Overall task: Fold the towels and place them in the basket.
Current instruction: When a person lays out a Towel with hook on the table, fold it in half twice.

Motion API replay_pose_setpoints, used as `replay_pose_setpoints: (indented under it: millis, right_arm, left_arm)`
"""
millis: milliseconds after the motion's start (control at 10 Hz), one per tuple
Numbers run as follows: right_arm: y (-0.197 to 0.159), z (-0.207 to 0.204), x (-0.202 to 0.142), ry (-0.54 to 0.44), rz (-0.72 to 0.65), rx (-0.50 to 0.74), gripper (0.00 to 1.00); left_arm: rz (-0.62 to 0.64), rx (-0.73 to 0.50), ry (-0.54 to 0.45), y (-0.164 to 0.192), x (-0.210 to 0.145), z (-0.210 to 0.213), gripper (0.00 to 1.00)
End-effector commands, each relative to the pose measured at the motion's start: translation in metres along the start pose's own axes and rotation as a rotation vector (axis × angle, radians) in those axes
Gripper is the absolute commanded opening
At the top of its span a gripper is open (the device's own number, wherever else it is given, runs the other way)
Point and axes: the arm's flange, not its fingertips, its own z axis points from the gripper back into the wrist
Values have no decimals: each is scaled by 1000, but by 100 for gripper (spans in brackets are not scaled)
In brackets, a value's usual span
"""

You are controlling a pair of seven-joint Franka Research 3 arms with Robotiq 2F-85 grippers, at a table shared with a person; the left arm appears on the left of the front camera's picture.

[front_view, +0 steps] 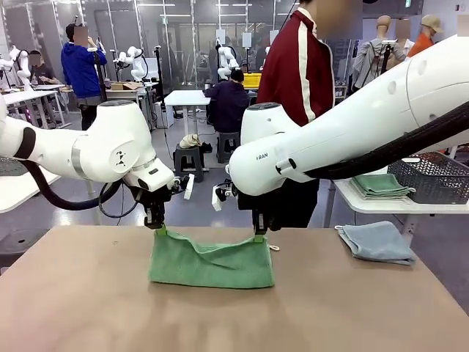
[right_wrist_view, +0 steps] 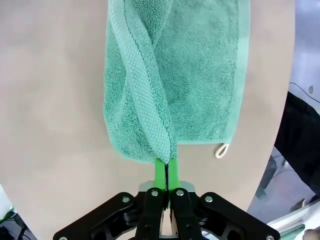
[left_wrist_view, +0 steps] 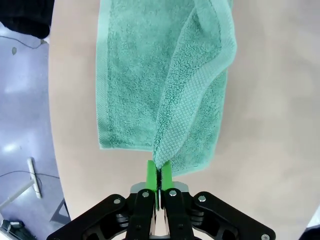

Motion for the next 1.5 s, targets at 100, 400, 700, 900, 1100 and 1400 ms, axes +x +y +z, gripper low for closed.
replay_pose_setpoints:
  millis: [100, 400, 700, 900, 1100, 1400]
  right_arm:
    - [-8, 1, -15, 7, -9, 2, 2]
    - [-3, 3, -22, 20, -17, -9, 2]
    - [-11, -1, -17, 3, -32, 0, 2]
    - [-10, 0, -16, 3, -30, 0, 2]
    - [-25, -11, -12, -14, -17, 21, 2]
    - [-50, -29, -2, -16, -23, 31, 2]
  left_arm:
    - [47, -9, 36, 6, -7, -3, 4]
    - [64, -2, 45, -5, -17, 2, 4]
    - [52, -7, 12, 6, -14, -4, 4]
    - [37, -35, 23, 12, -12, -13, 4]
    - [0, -56, 29, 24, -5, -20, 4]
    - [-14, -71, 45, 50, 8, -40, 4]
